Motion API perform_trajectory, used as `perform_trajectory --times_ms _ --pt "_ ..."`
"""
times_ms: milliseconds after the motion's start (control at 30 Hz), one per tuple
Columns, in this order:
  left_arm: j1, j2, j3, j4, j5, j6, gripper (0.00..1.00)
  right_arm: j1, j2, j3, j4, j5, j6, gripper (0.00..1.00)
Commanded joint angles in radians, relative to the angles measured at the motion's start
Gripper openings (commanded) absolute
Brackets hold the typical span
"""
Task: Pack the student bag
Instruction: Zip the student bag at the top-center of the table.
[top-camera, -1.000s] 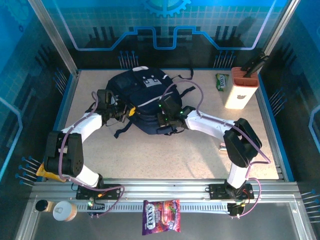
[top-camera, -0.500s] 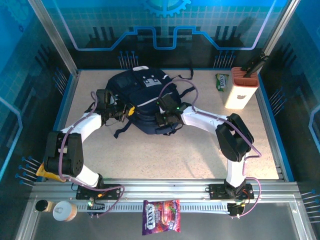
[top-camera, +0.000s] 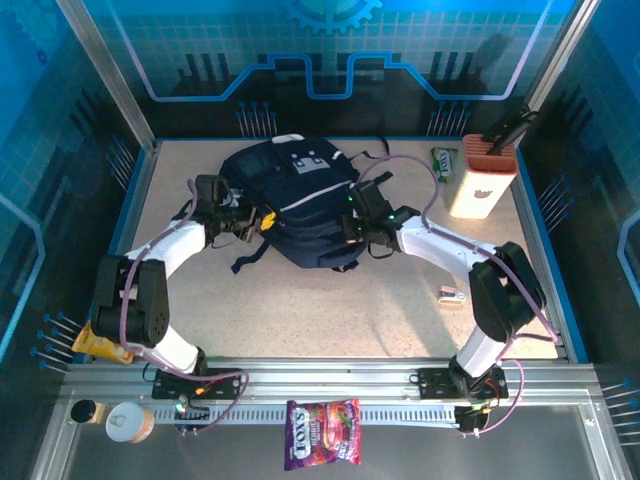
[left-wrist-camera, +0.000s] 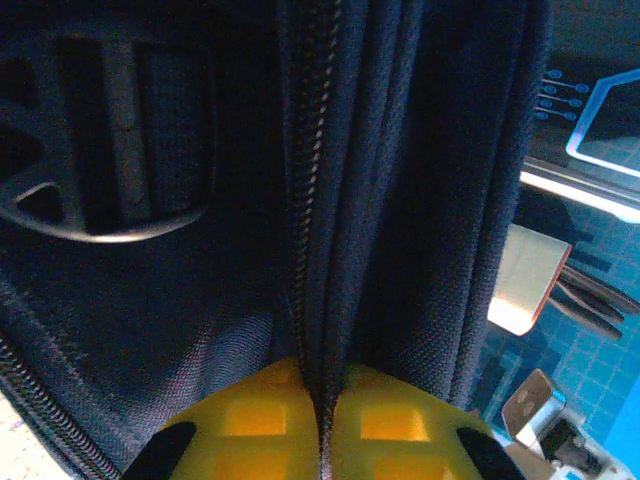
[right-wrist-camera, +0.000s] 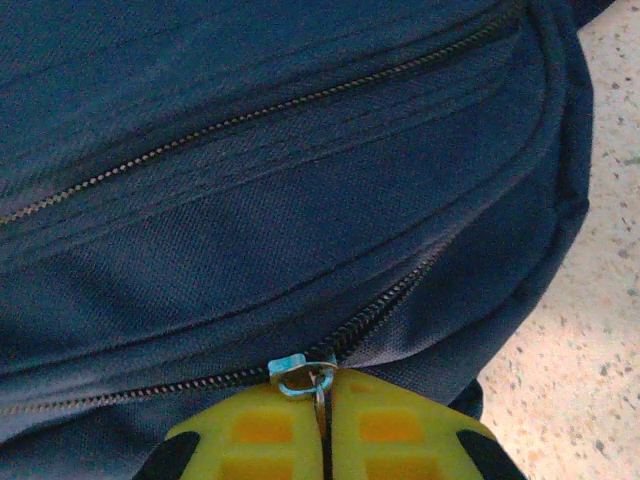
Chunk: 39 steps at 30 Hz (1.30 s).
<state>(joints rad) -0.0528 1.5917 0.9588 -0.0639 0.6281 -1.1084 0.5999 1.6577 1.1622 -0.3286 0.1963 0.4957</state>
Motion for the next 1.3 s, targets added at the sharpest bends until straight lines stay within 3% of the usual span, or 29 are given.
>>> perform_trajectory --times_ms 0,267,400,467,667,833,1000,1267 --pt "0.024 0.040 0.106 -0.037 -0.043 0.090 0.00 -0.022 -0.109 -0.073 -0.118 0.051 -0.011 0.00" --pt "0.058 0.170 0.258 -0.142 -0.066 0.168 0.04 0.089 -0.224 -0.104 -0.021 -0.104 -0.039 0.00" --pt "0.089 0.175 0.283 -0.177 -0.109 0.191 0.21 0.145 -0.155 -0.034 0.013 -0.124 -0.036 0.00" --pt "0.114 0.160 0.274 -0.199 -0.123 0.207 0.39 0.163 -0.096 0.015 0.024 -0.143 -0.030 0.00" --pt "0.199 0.042 0.182 -0.262 -0.120 0.237 0.55 0.209 0.046 0.169 0.030 -0.176 -0.042 0.00" --pt "0.224 -0.088 0.118 -0.321 -0.076 0.226 0.60 0.231 0.146 0.277 0.022 -0.202 -0.021 0.00" --pt "0.215 -0.209 0.038 -0.296 -0.013 0.100 0.63 0.239 0.211 0.344 0.013 -0.217 0.007 0.00" --pt "0.068 -0.283 -0.117 -0.119 -0.032 -0.154 0.57 0.239 0.237 0.363 0.020 -0.242 0.036 0.00"
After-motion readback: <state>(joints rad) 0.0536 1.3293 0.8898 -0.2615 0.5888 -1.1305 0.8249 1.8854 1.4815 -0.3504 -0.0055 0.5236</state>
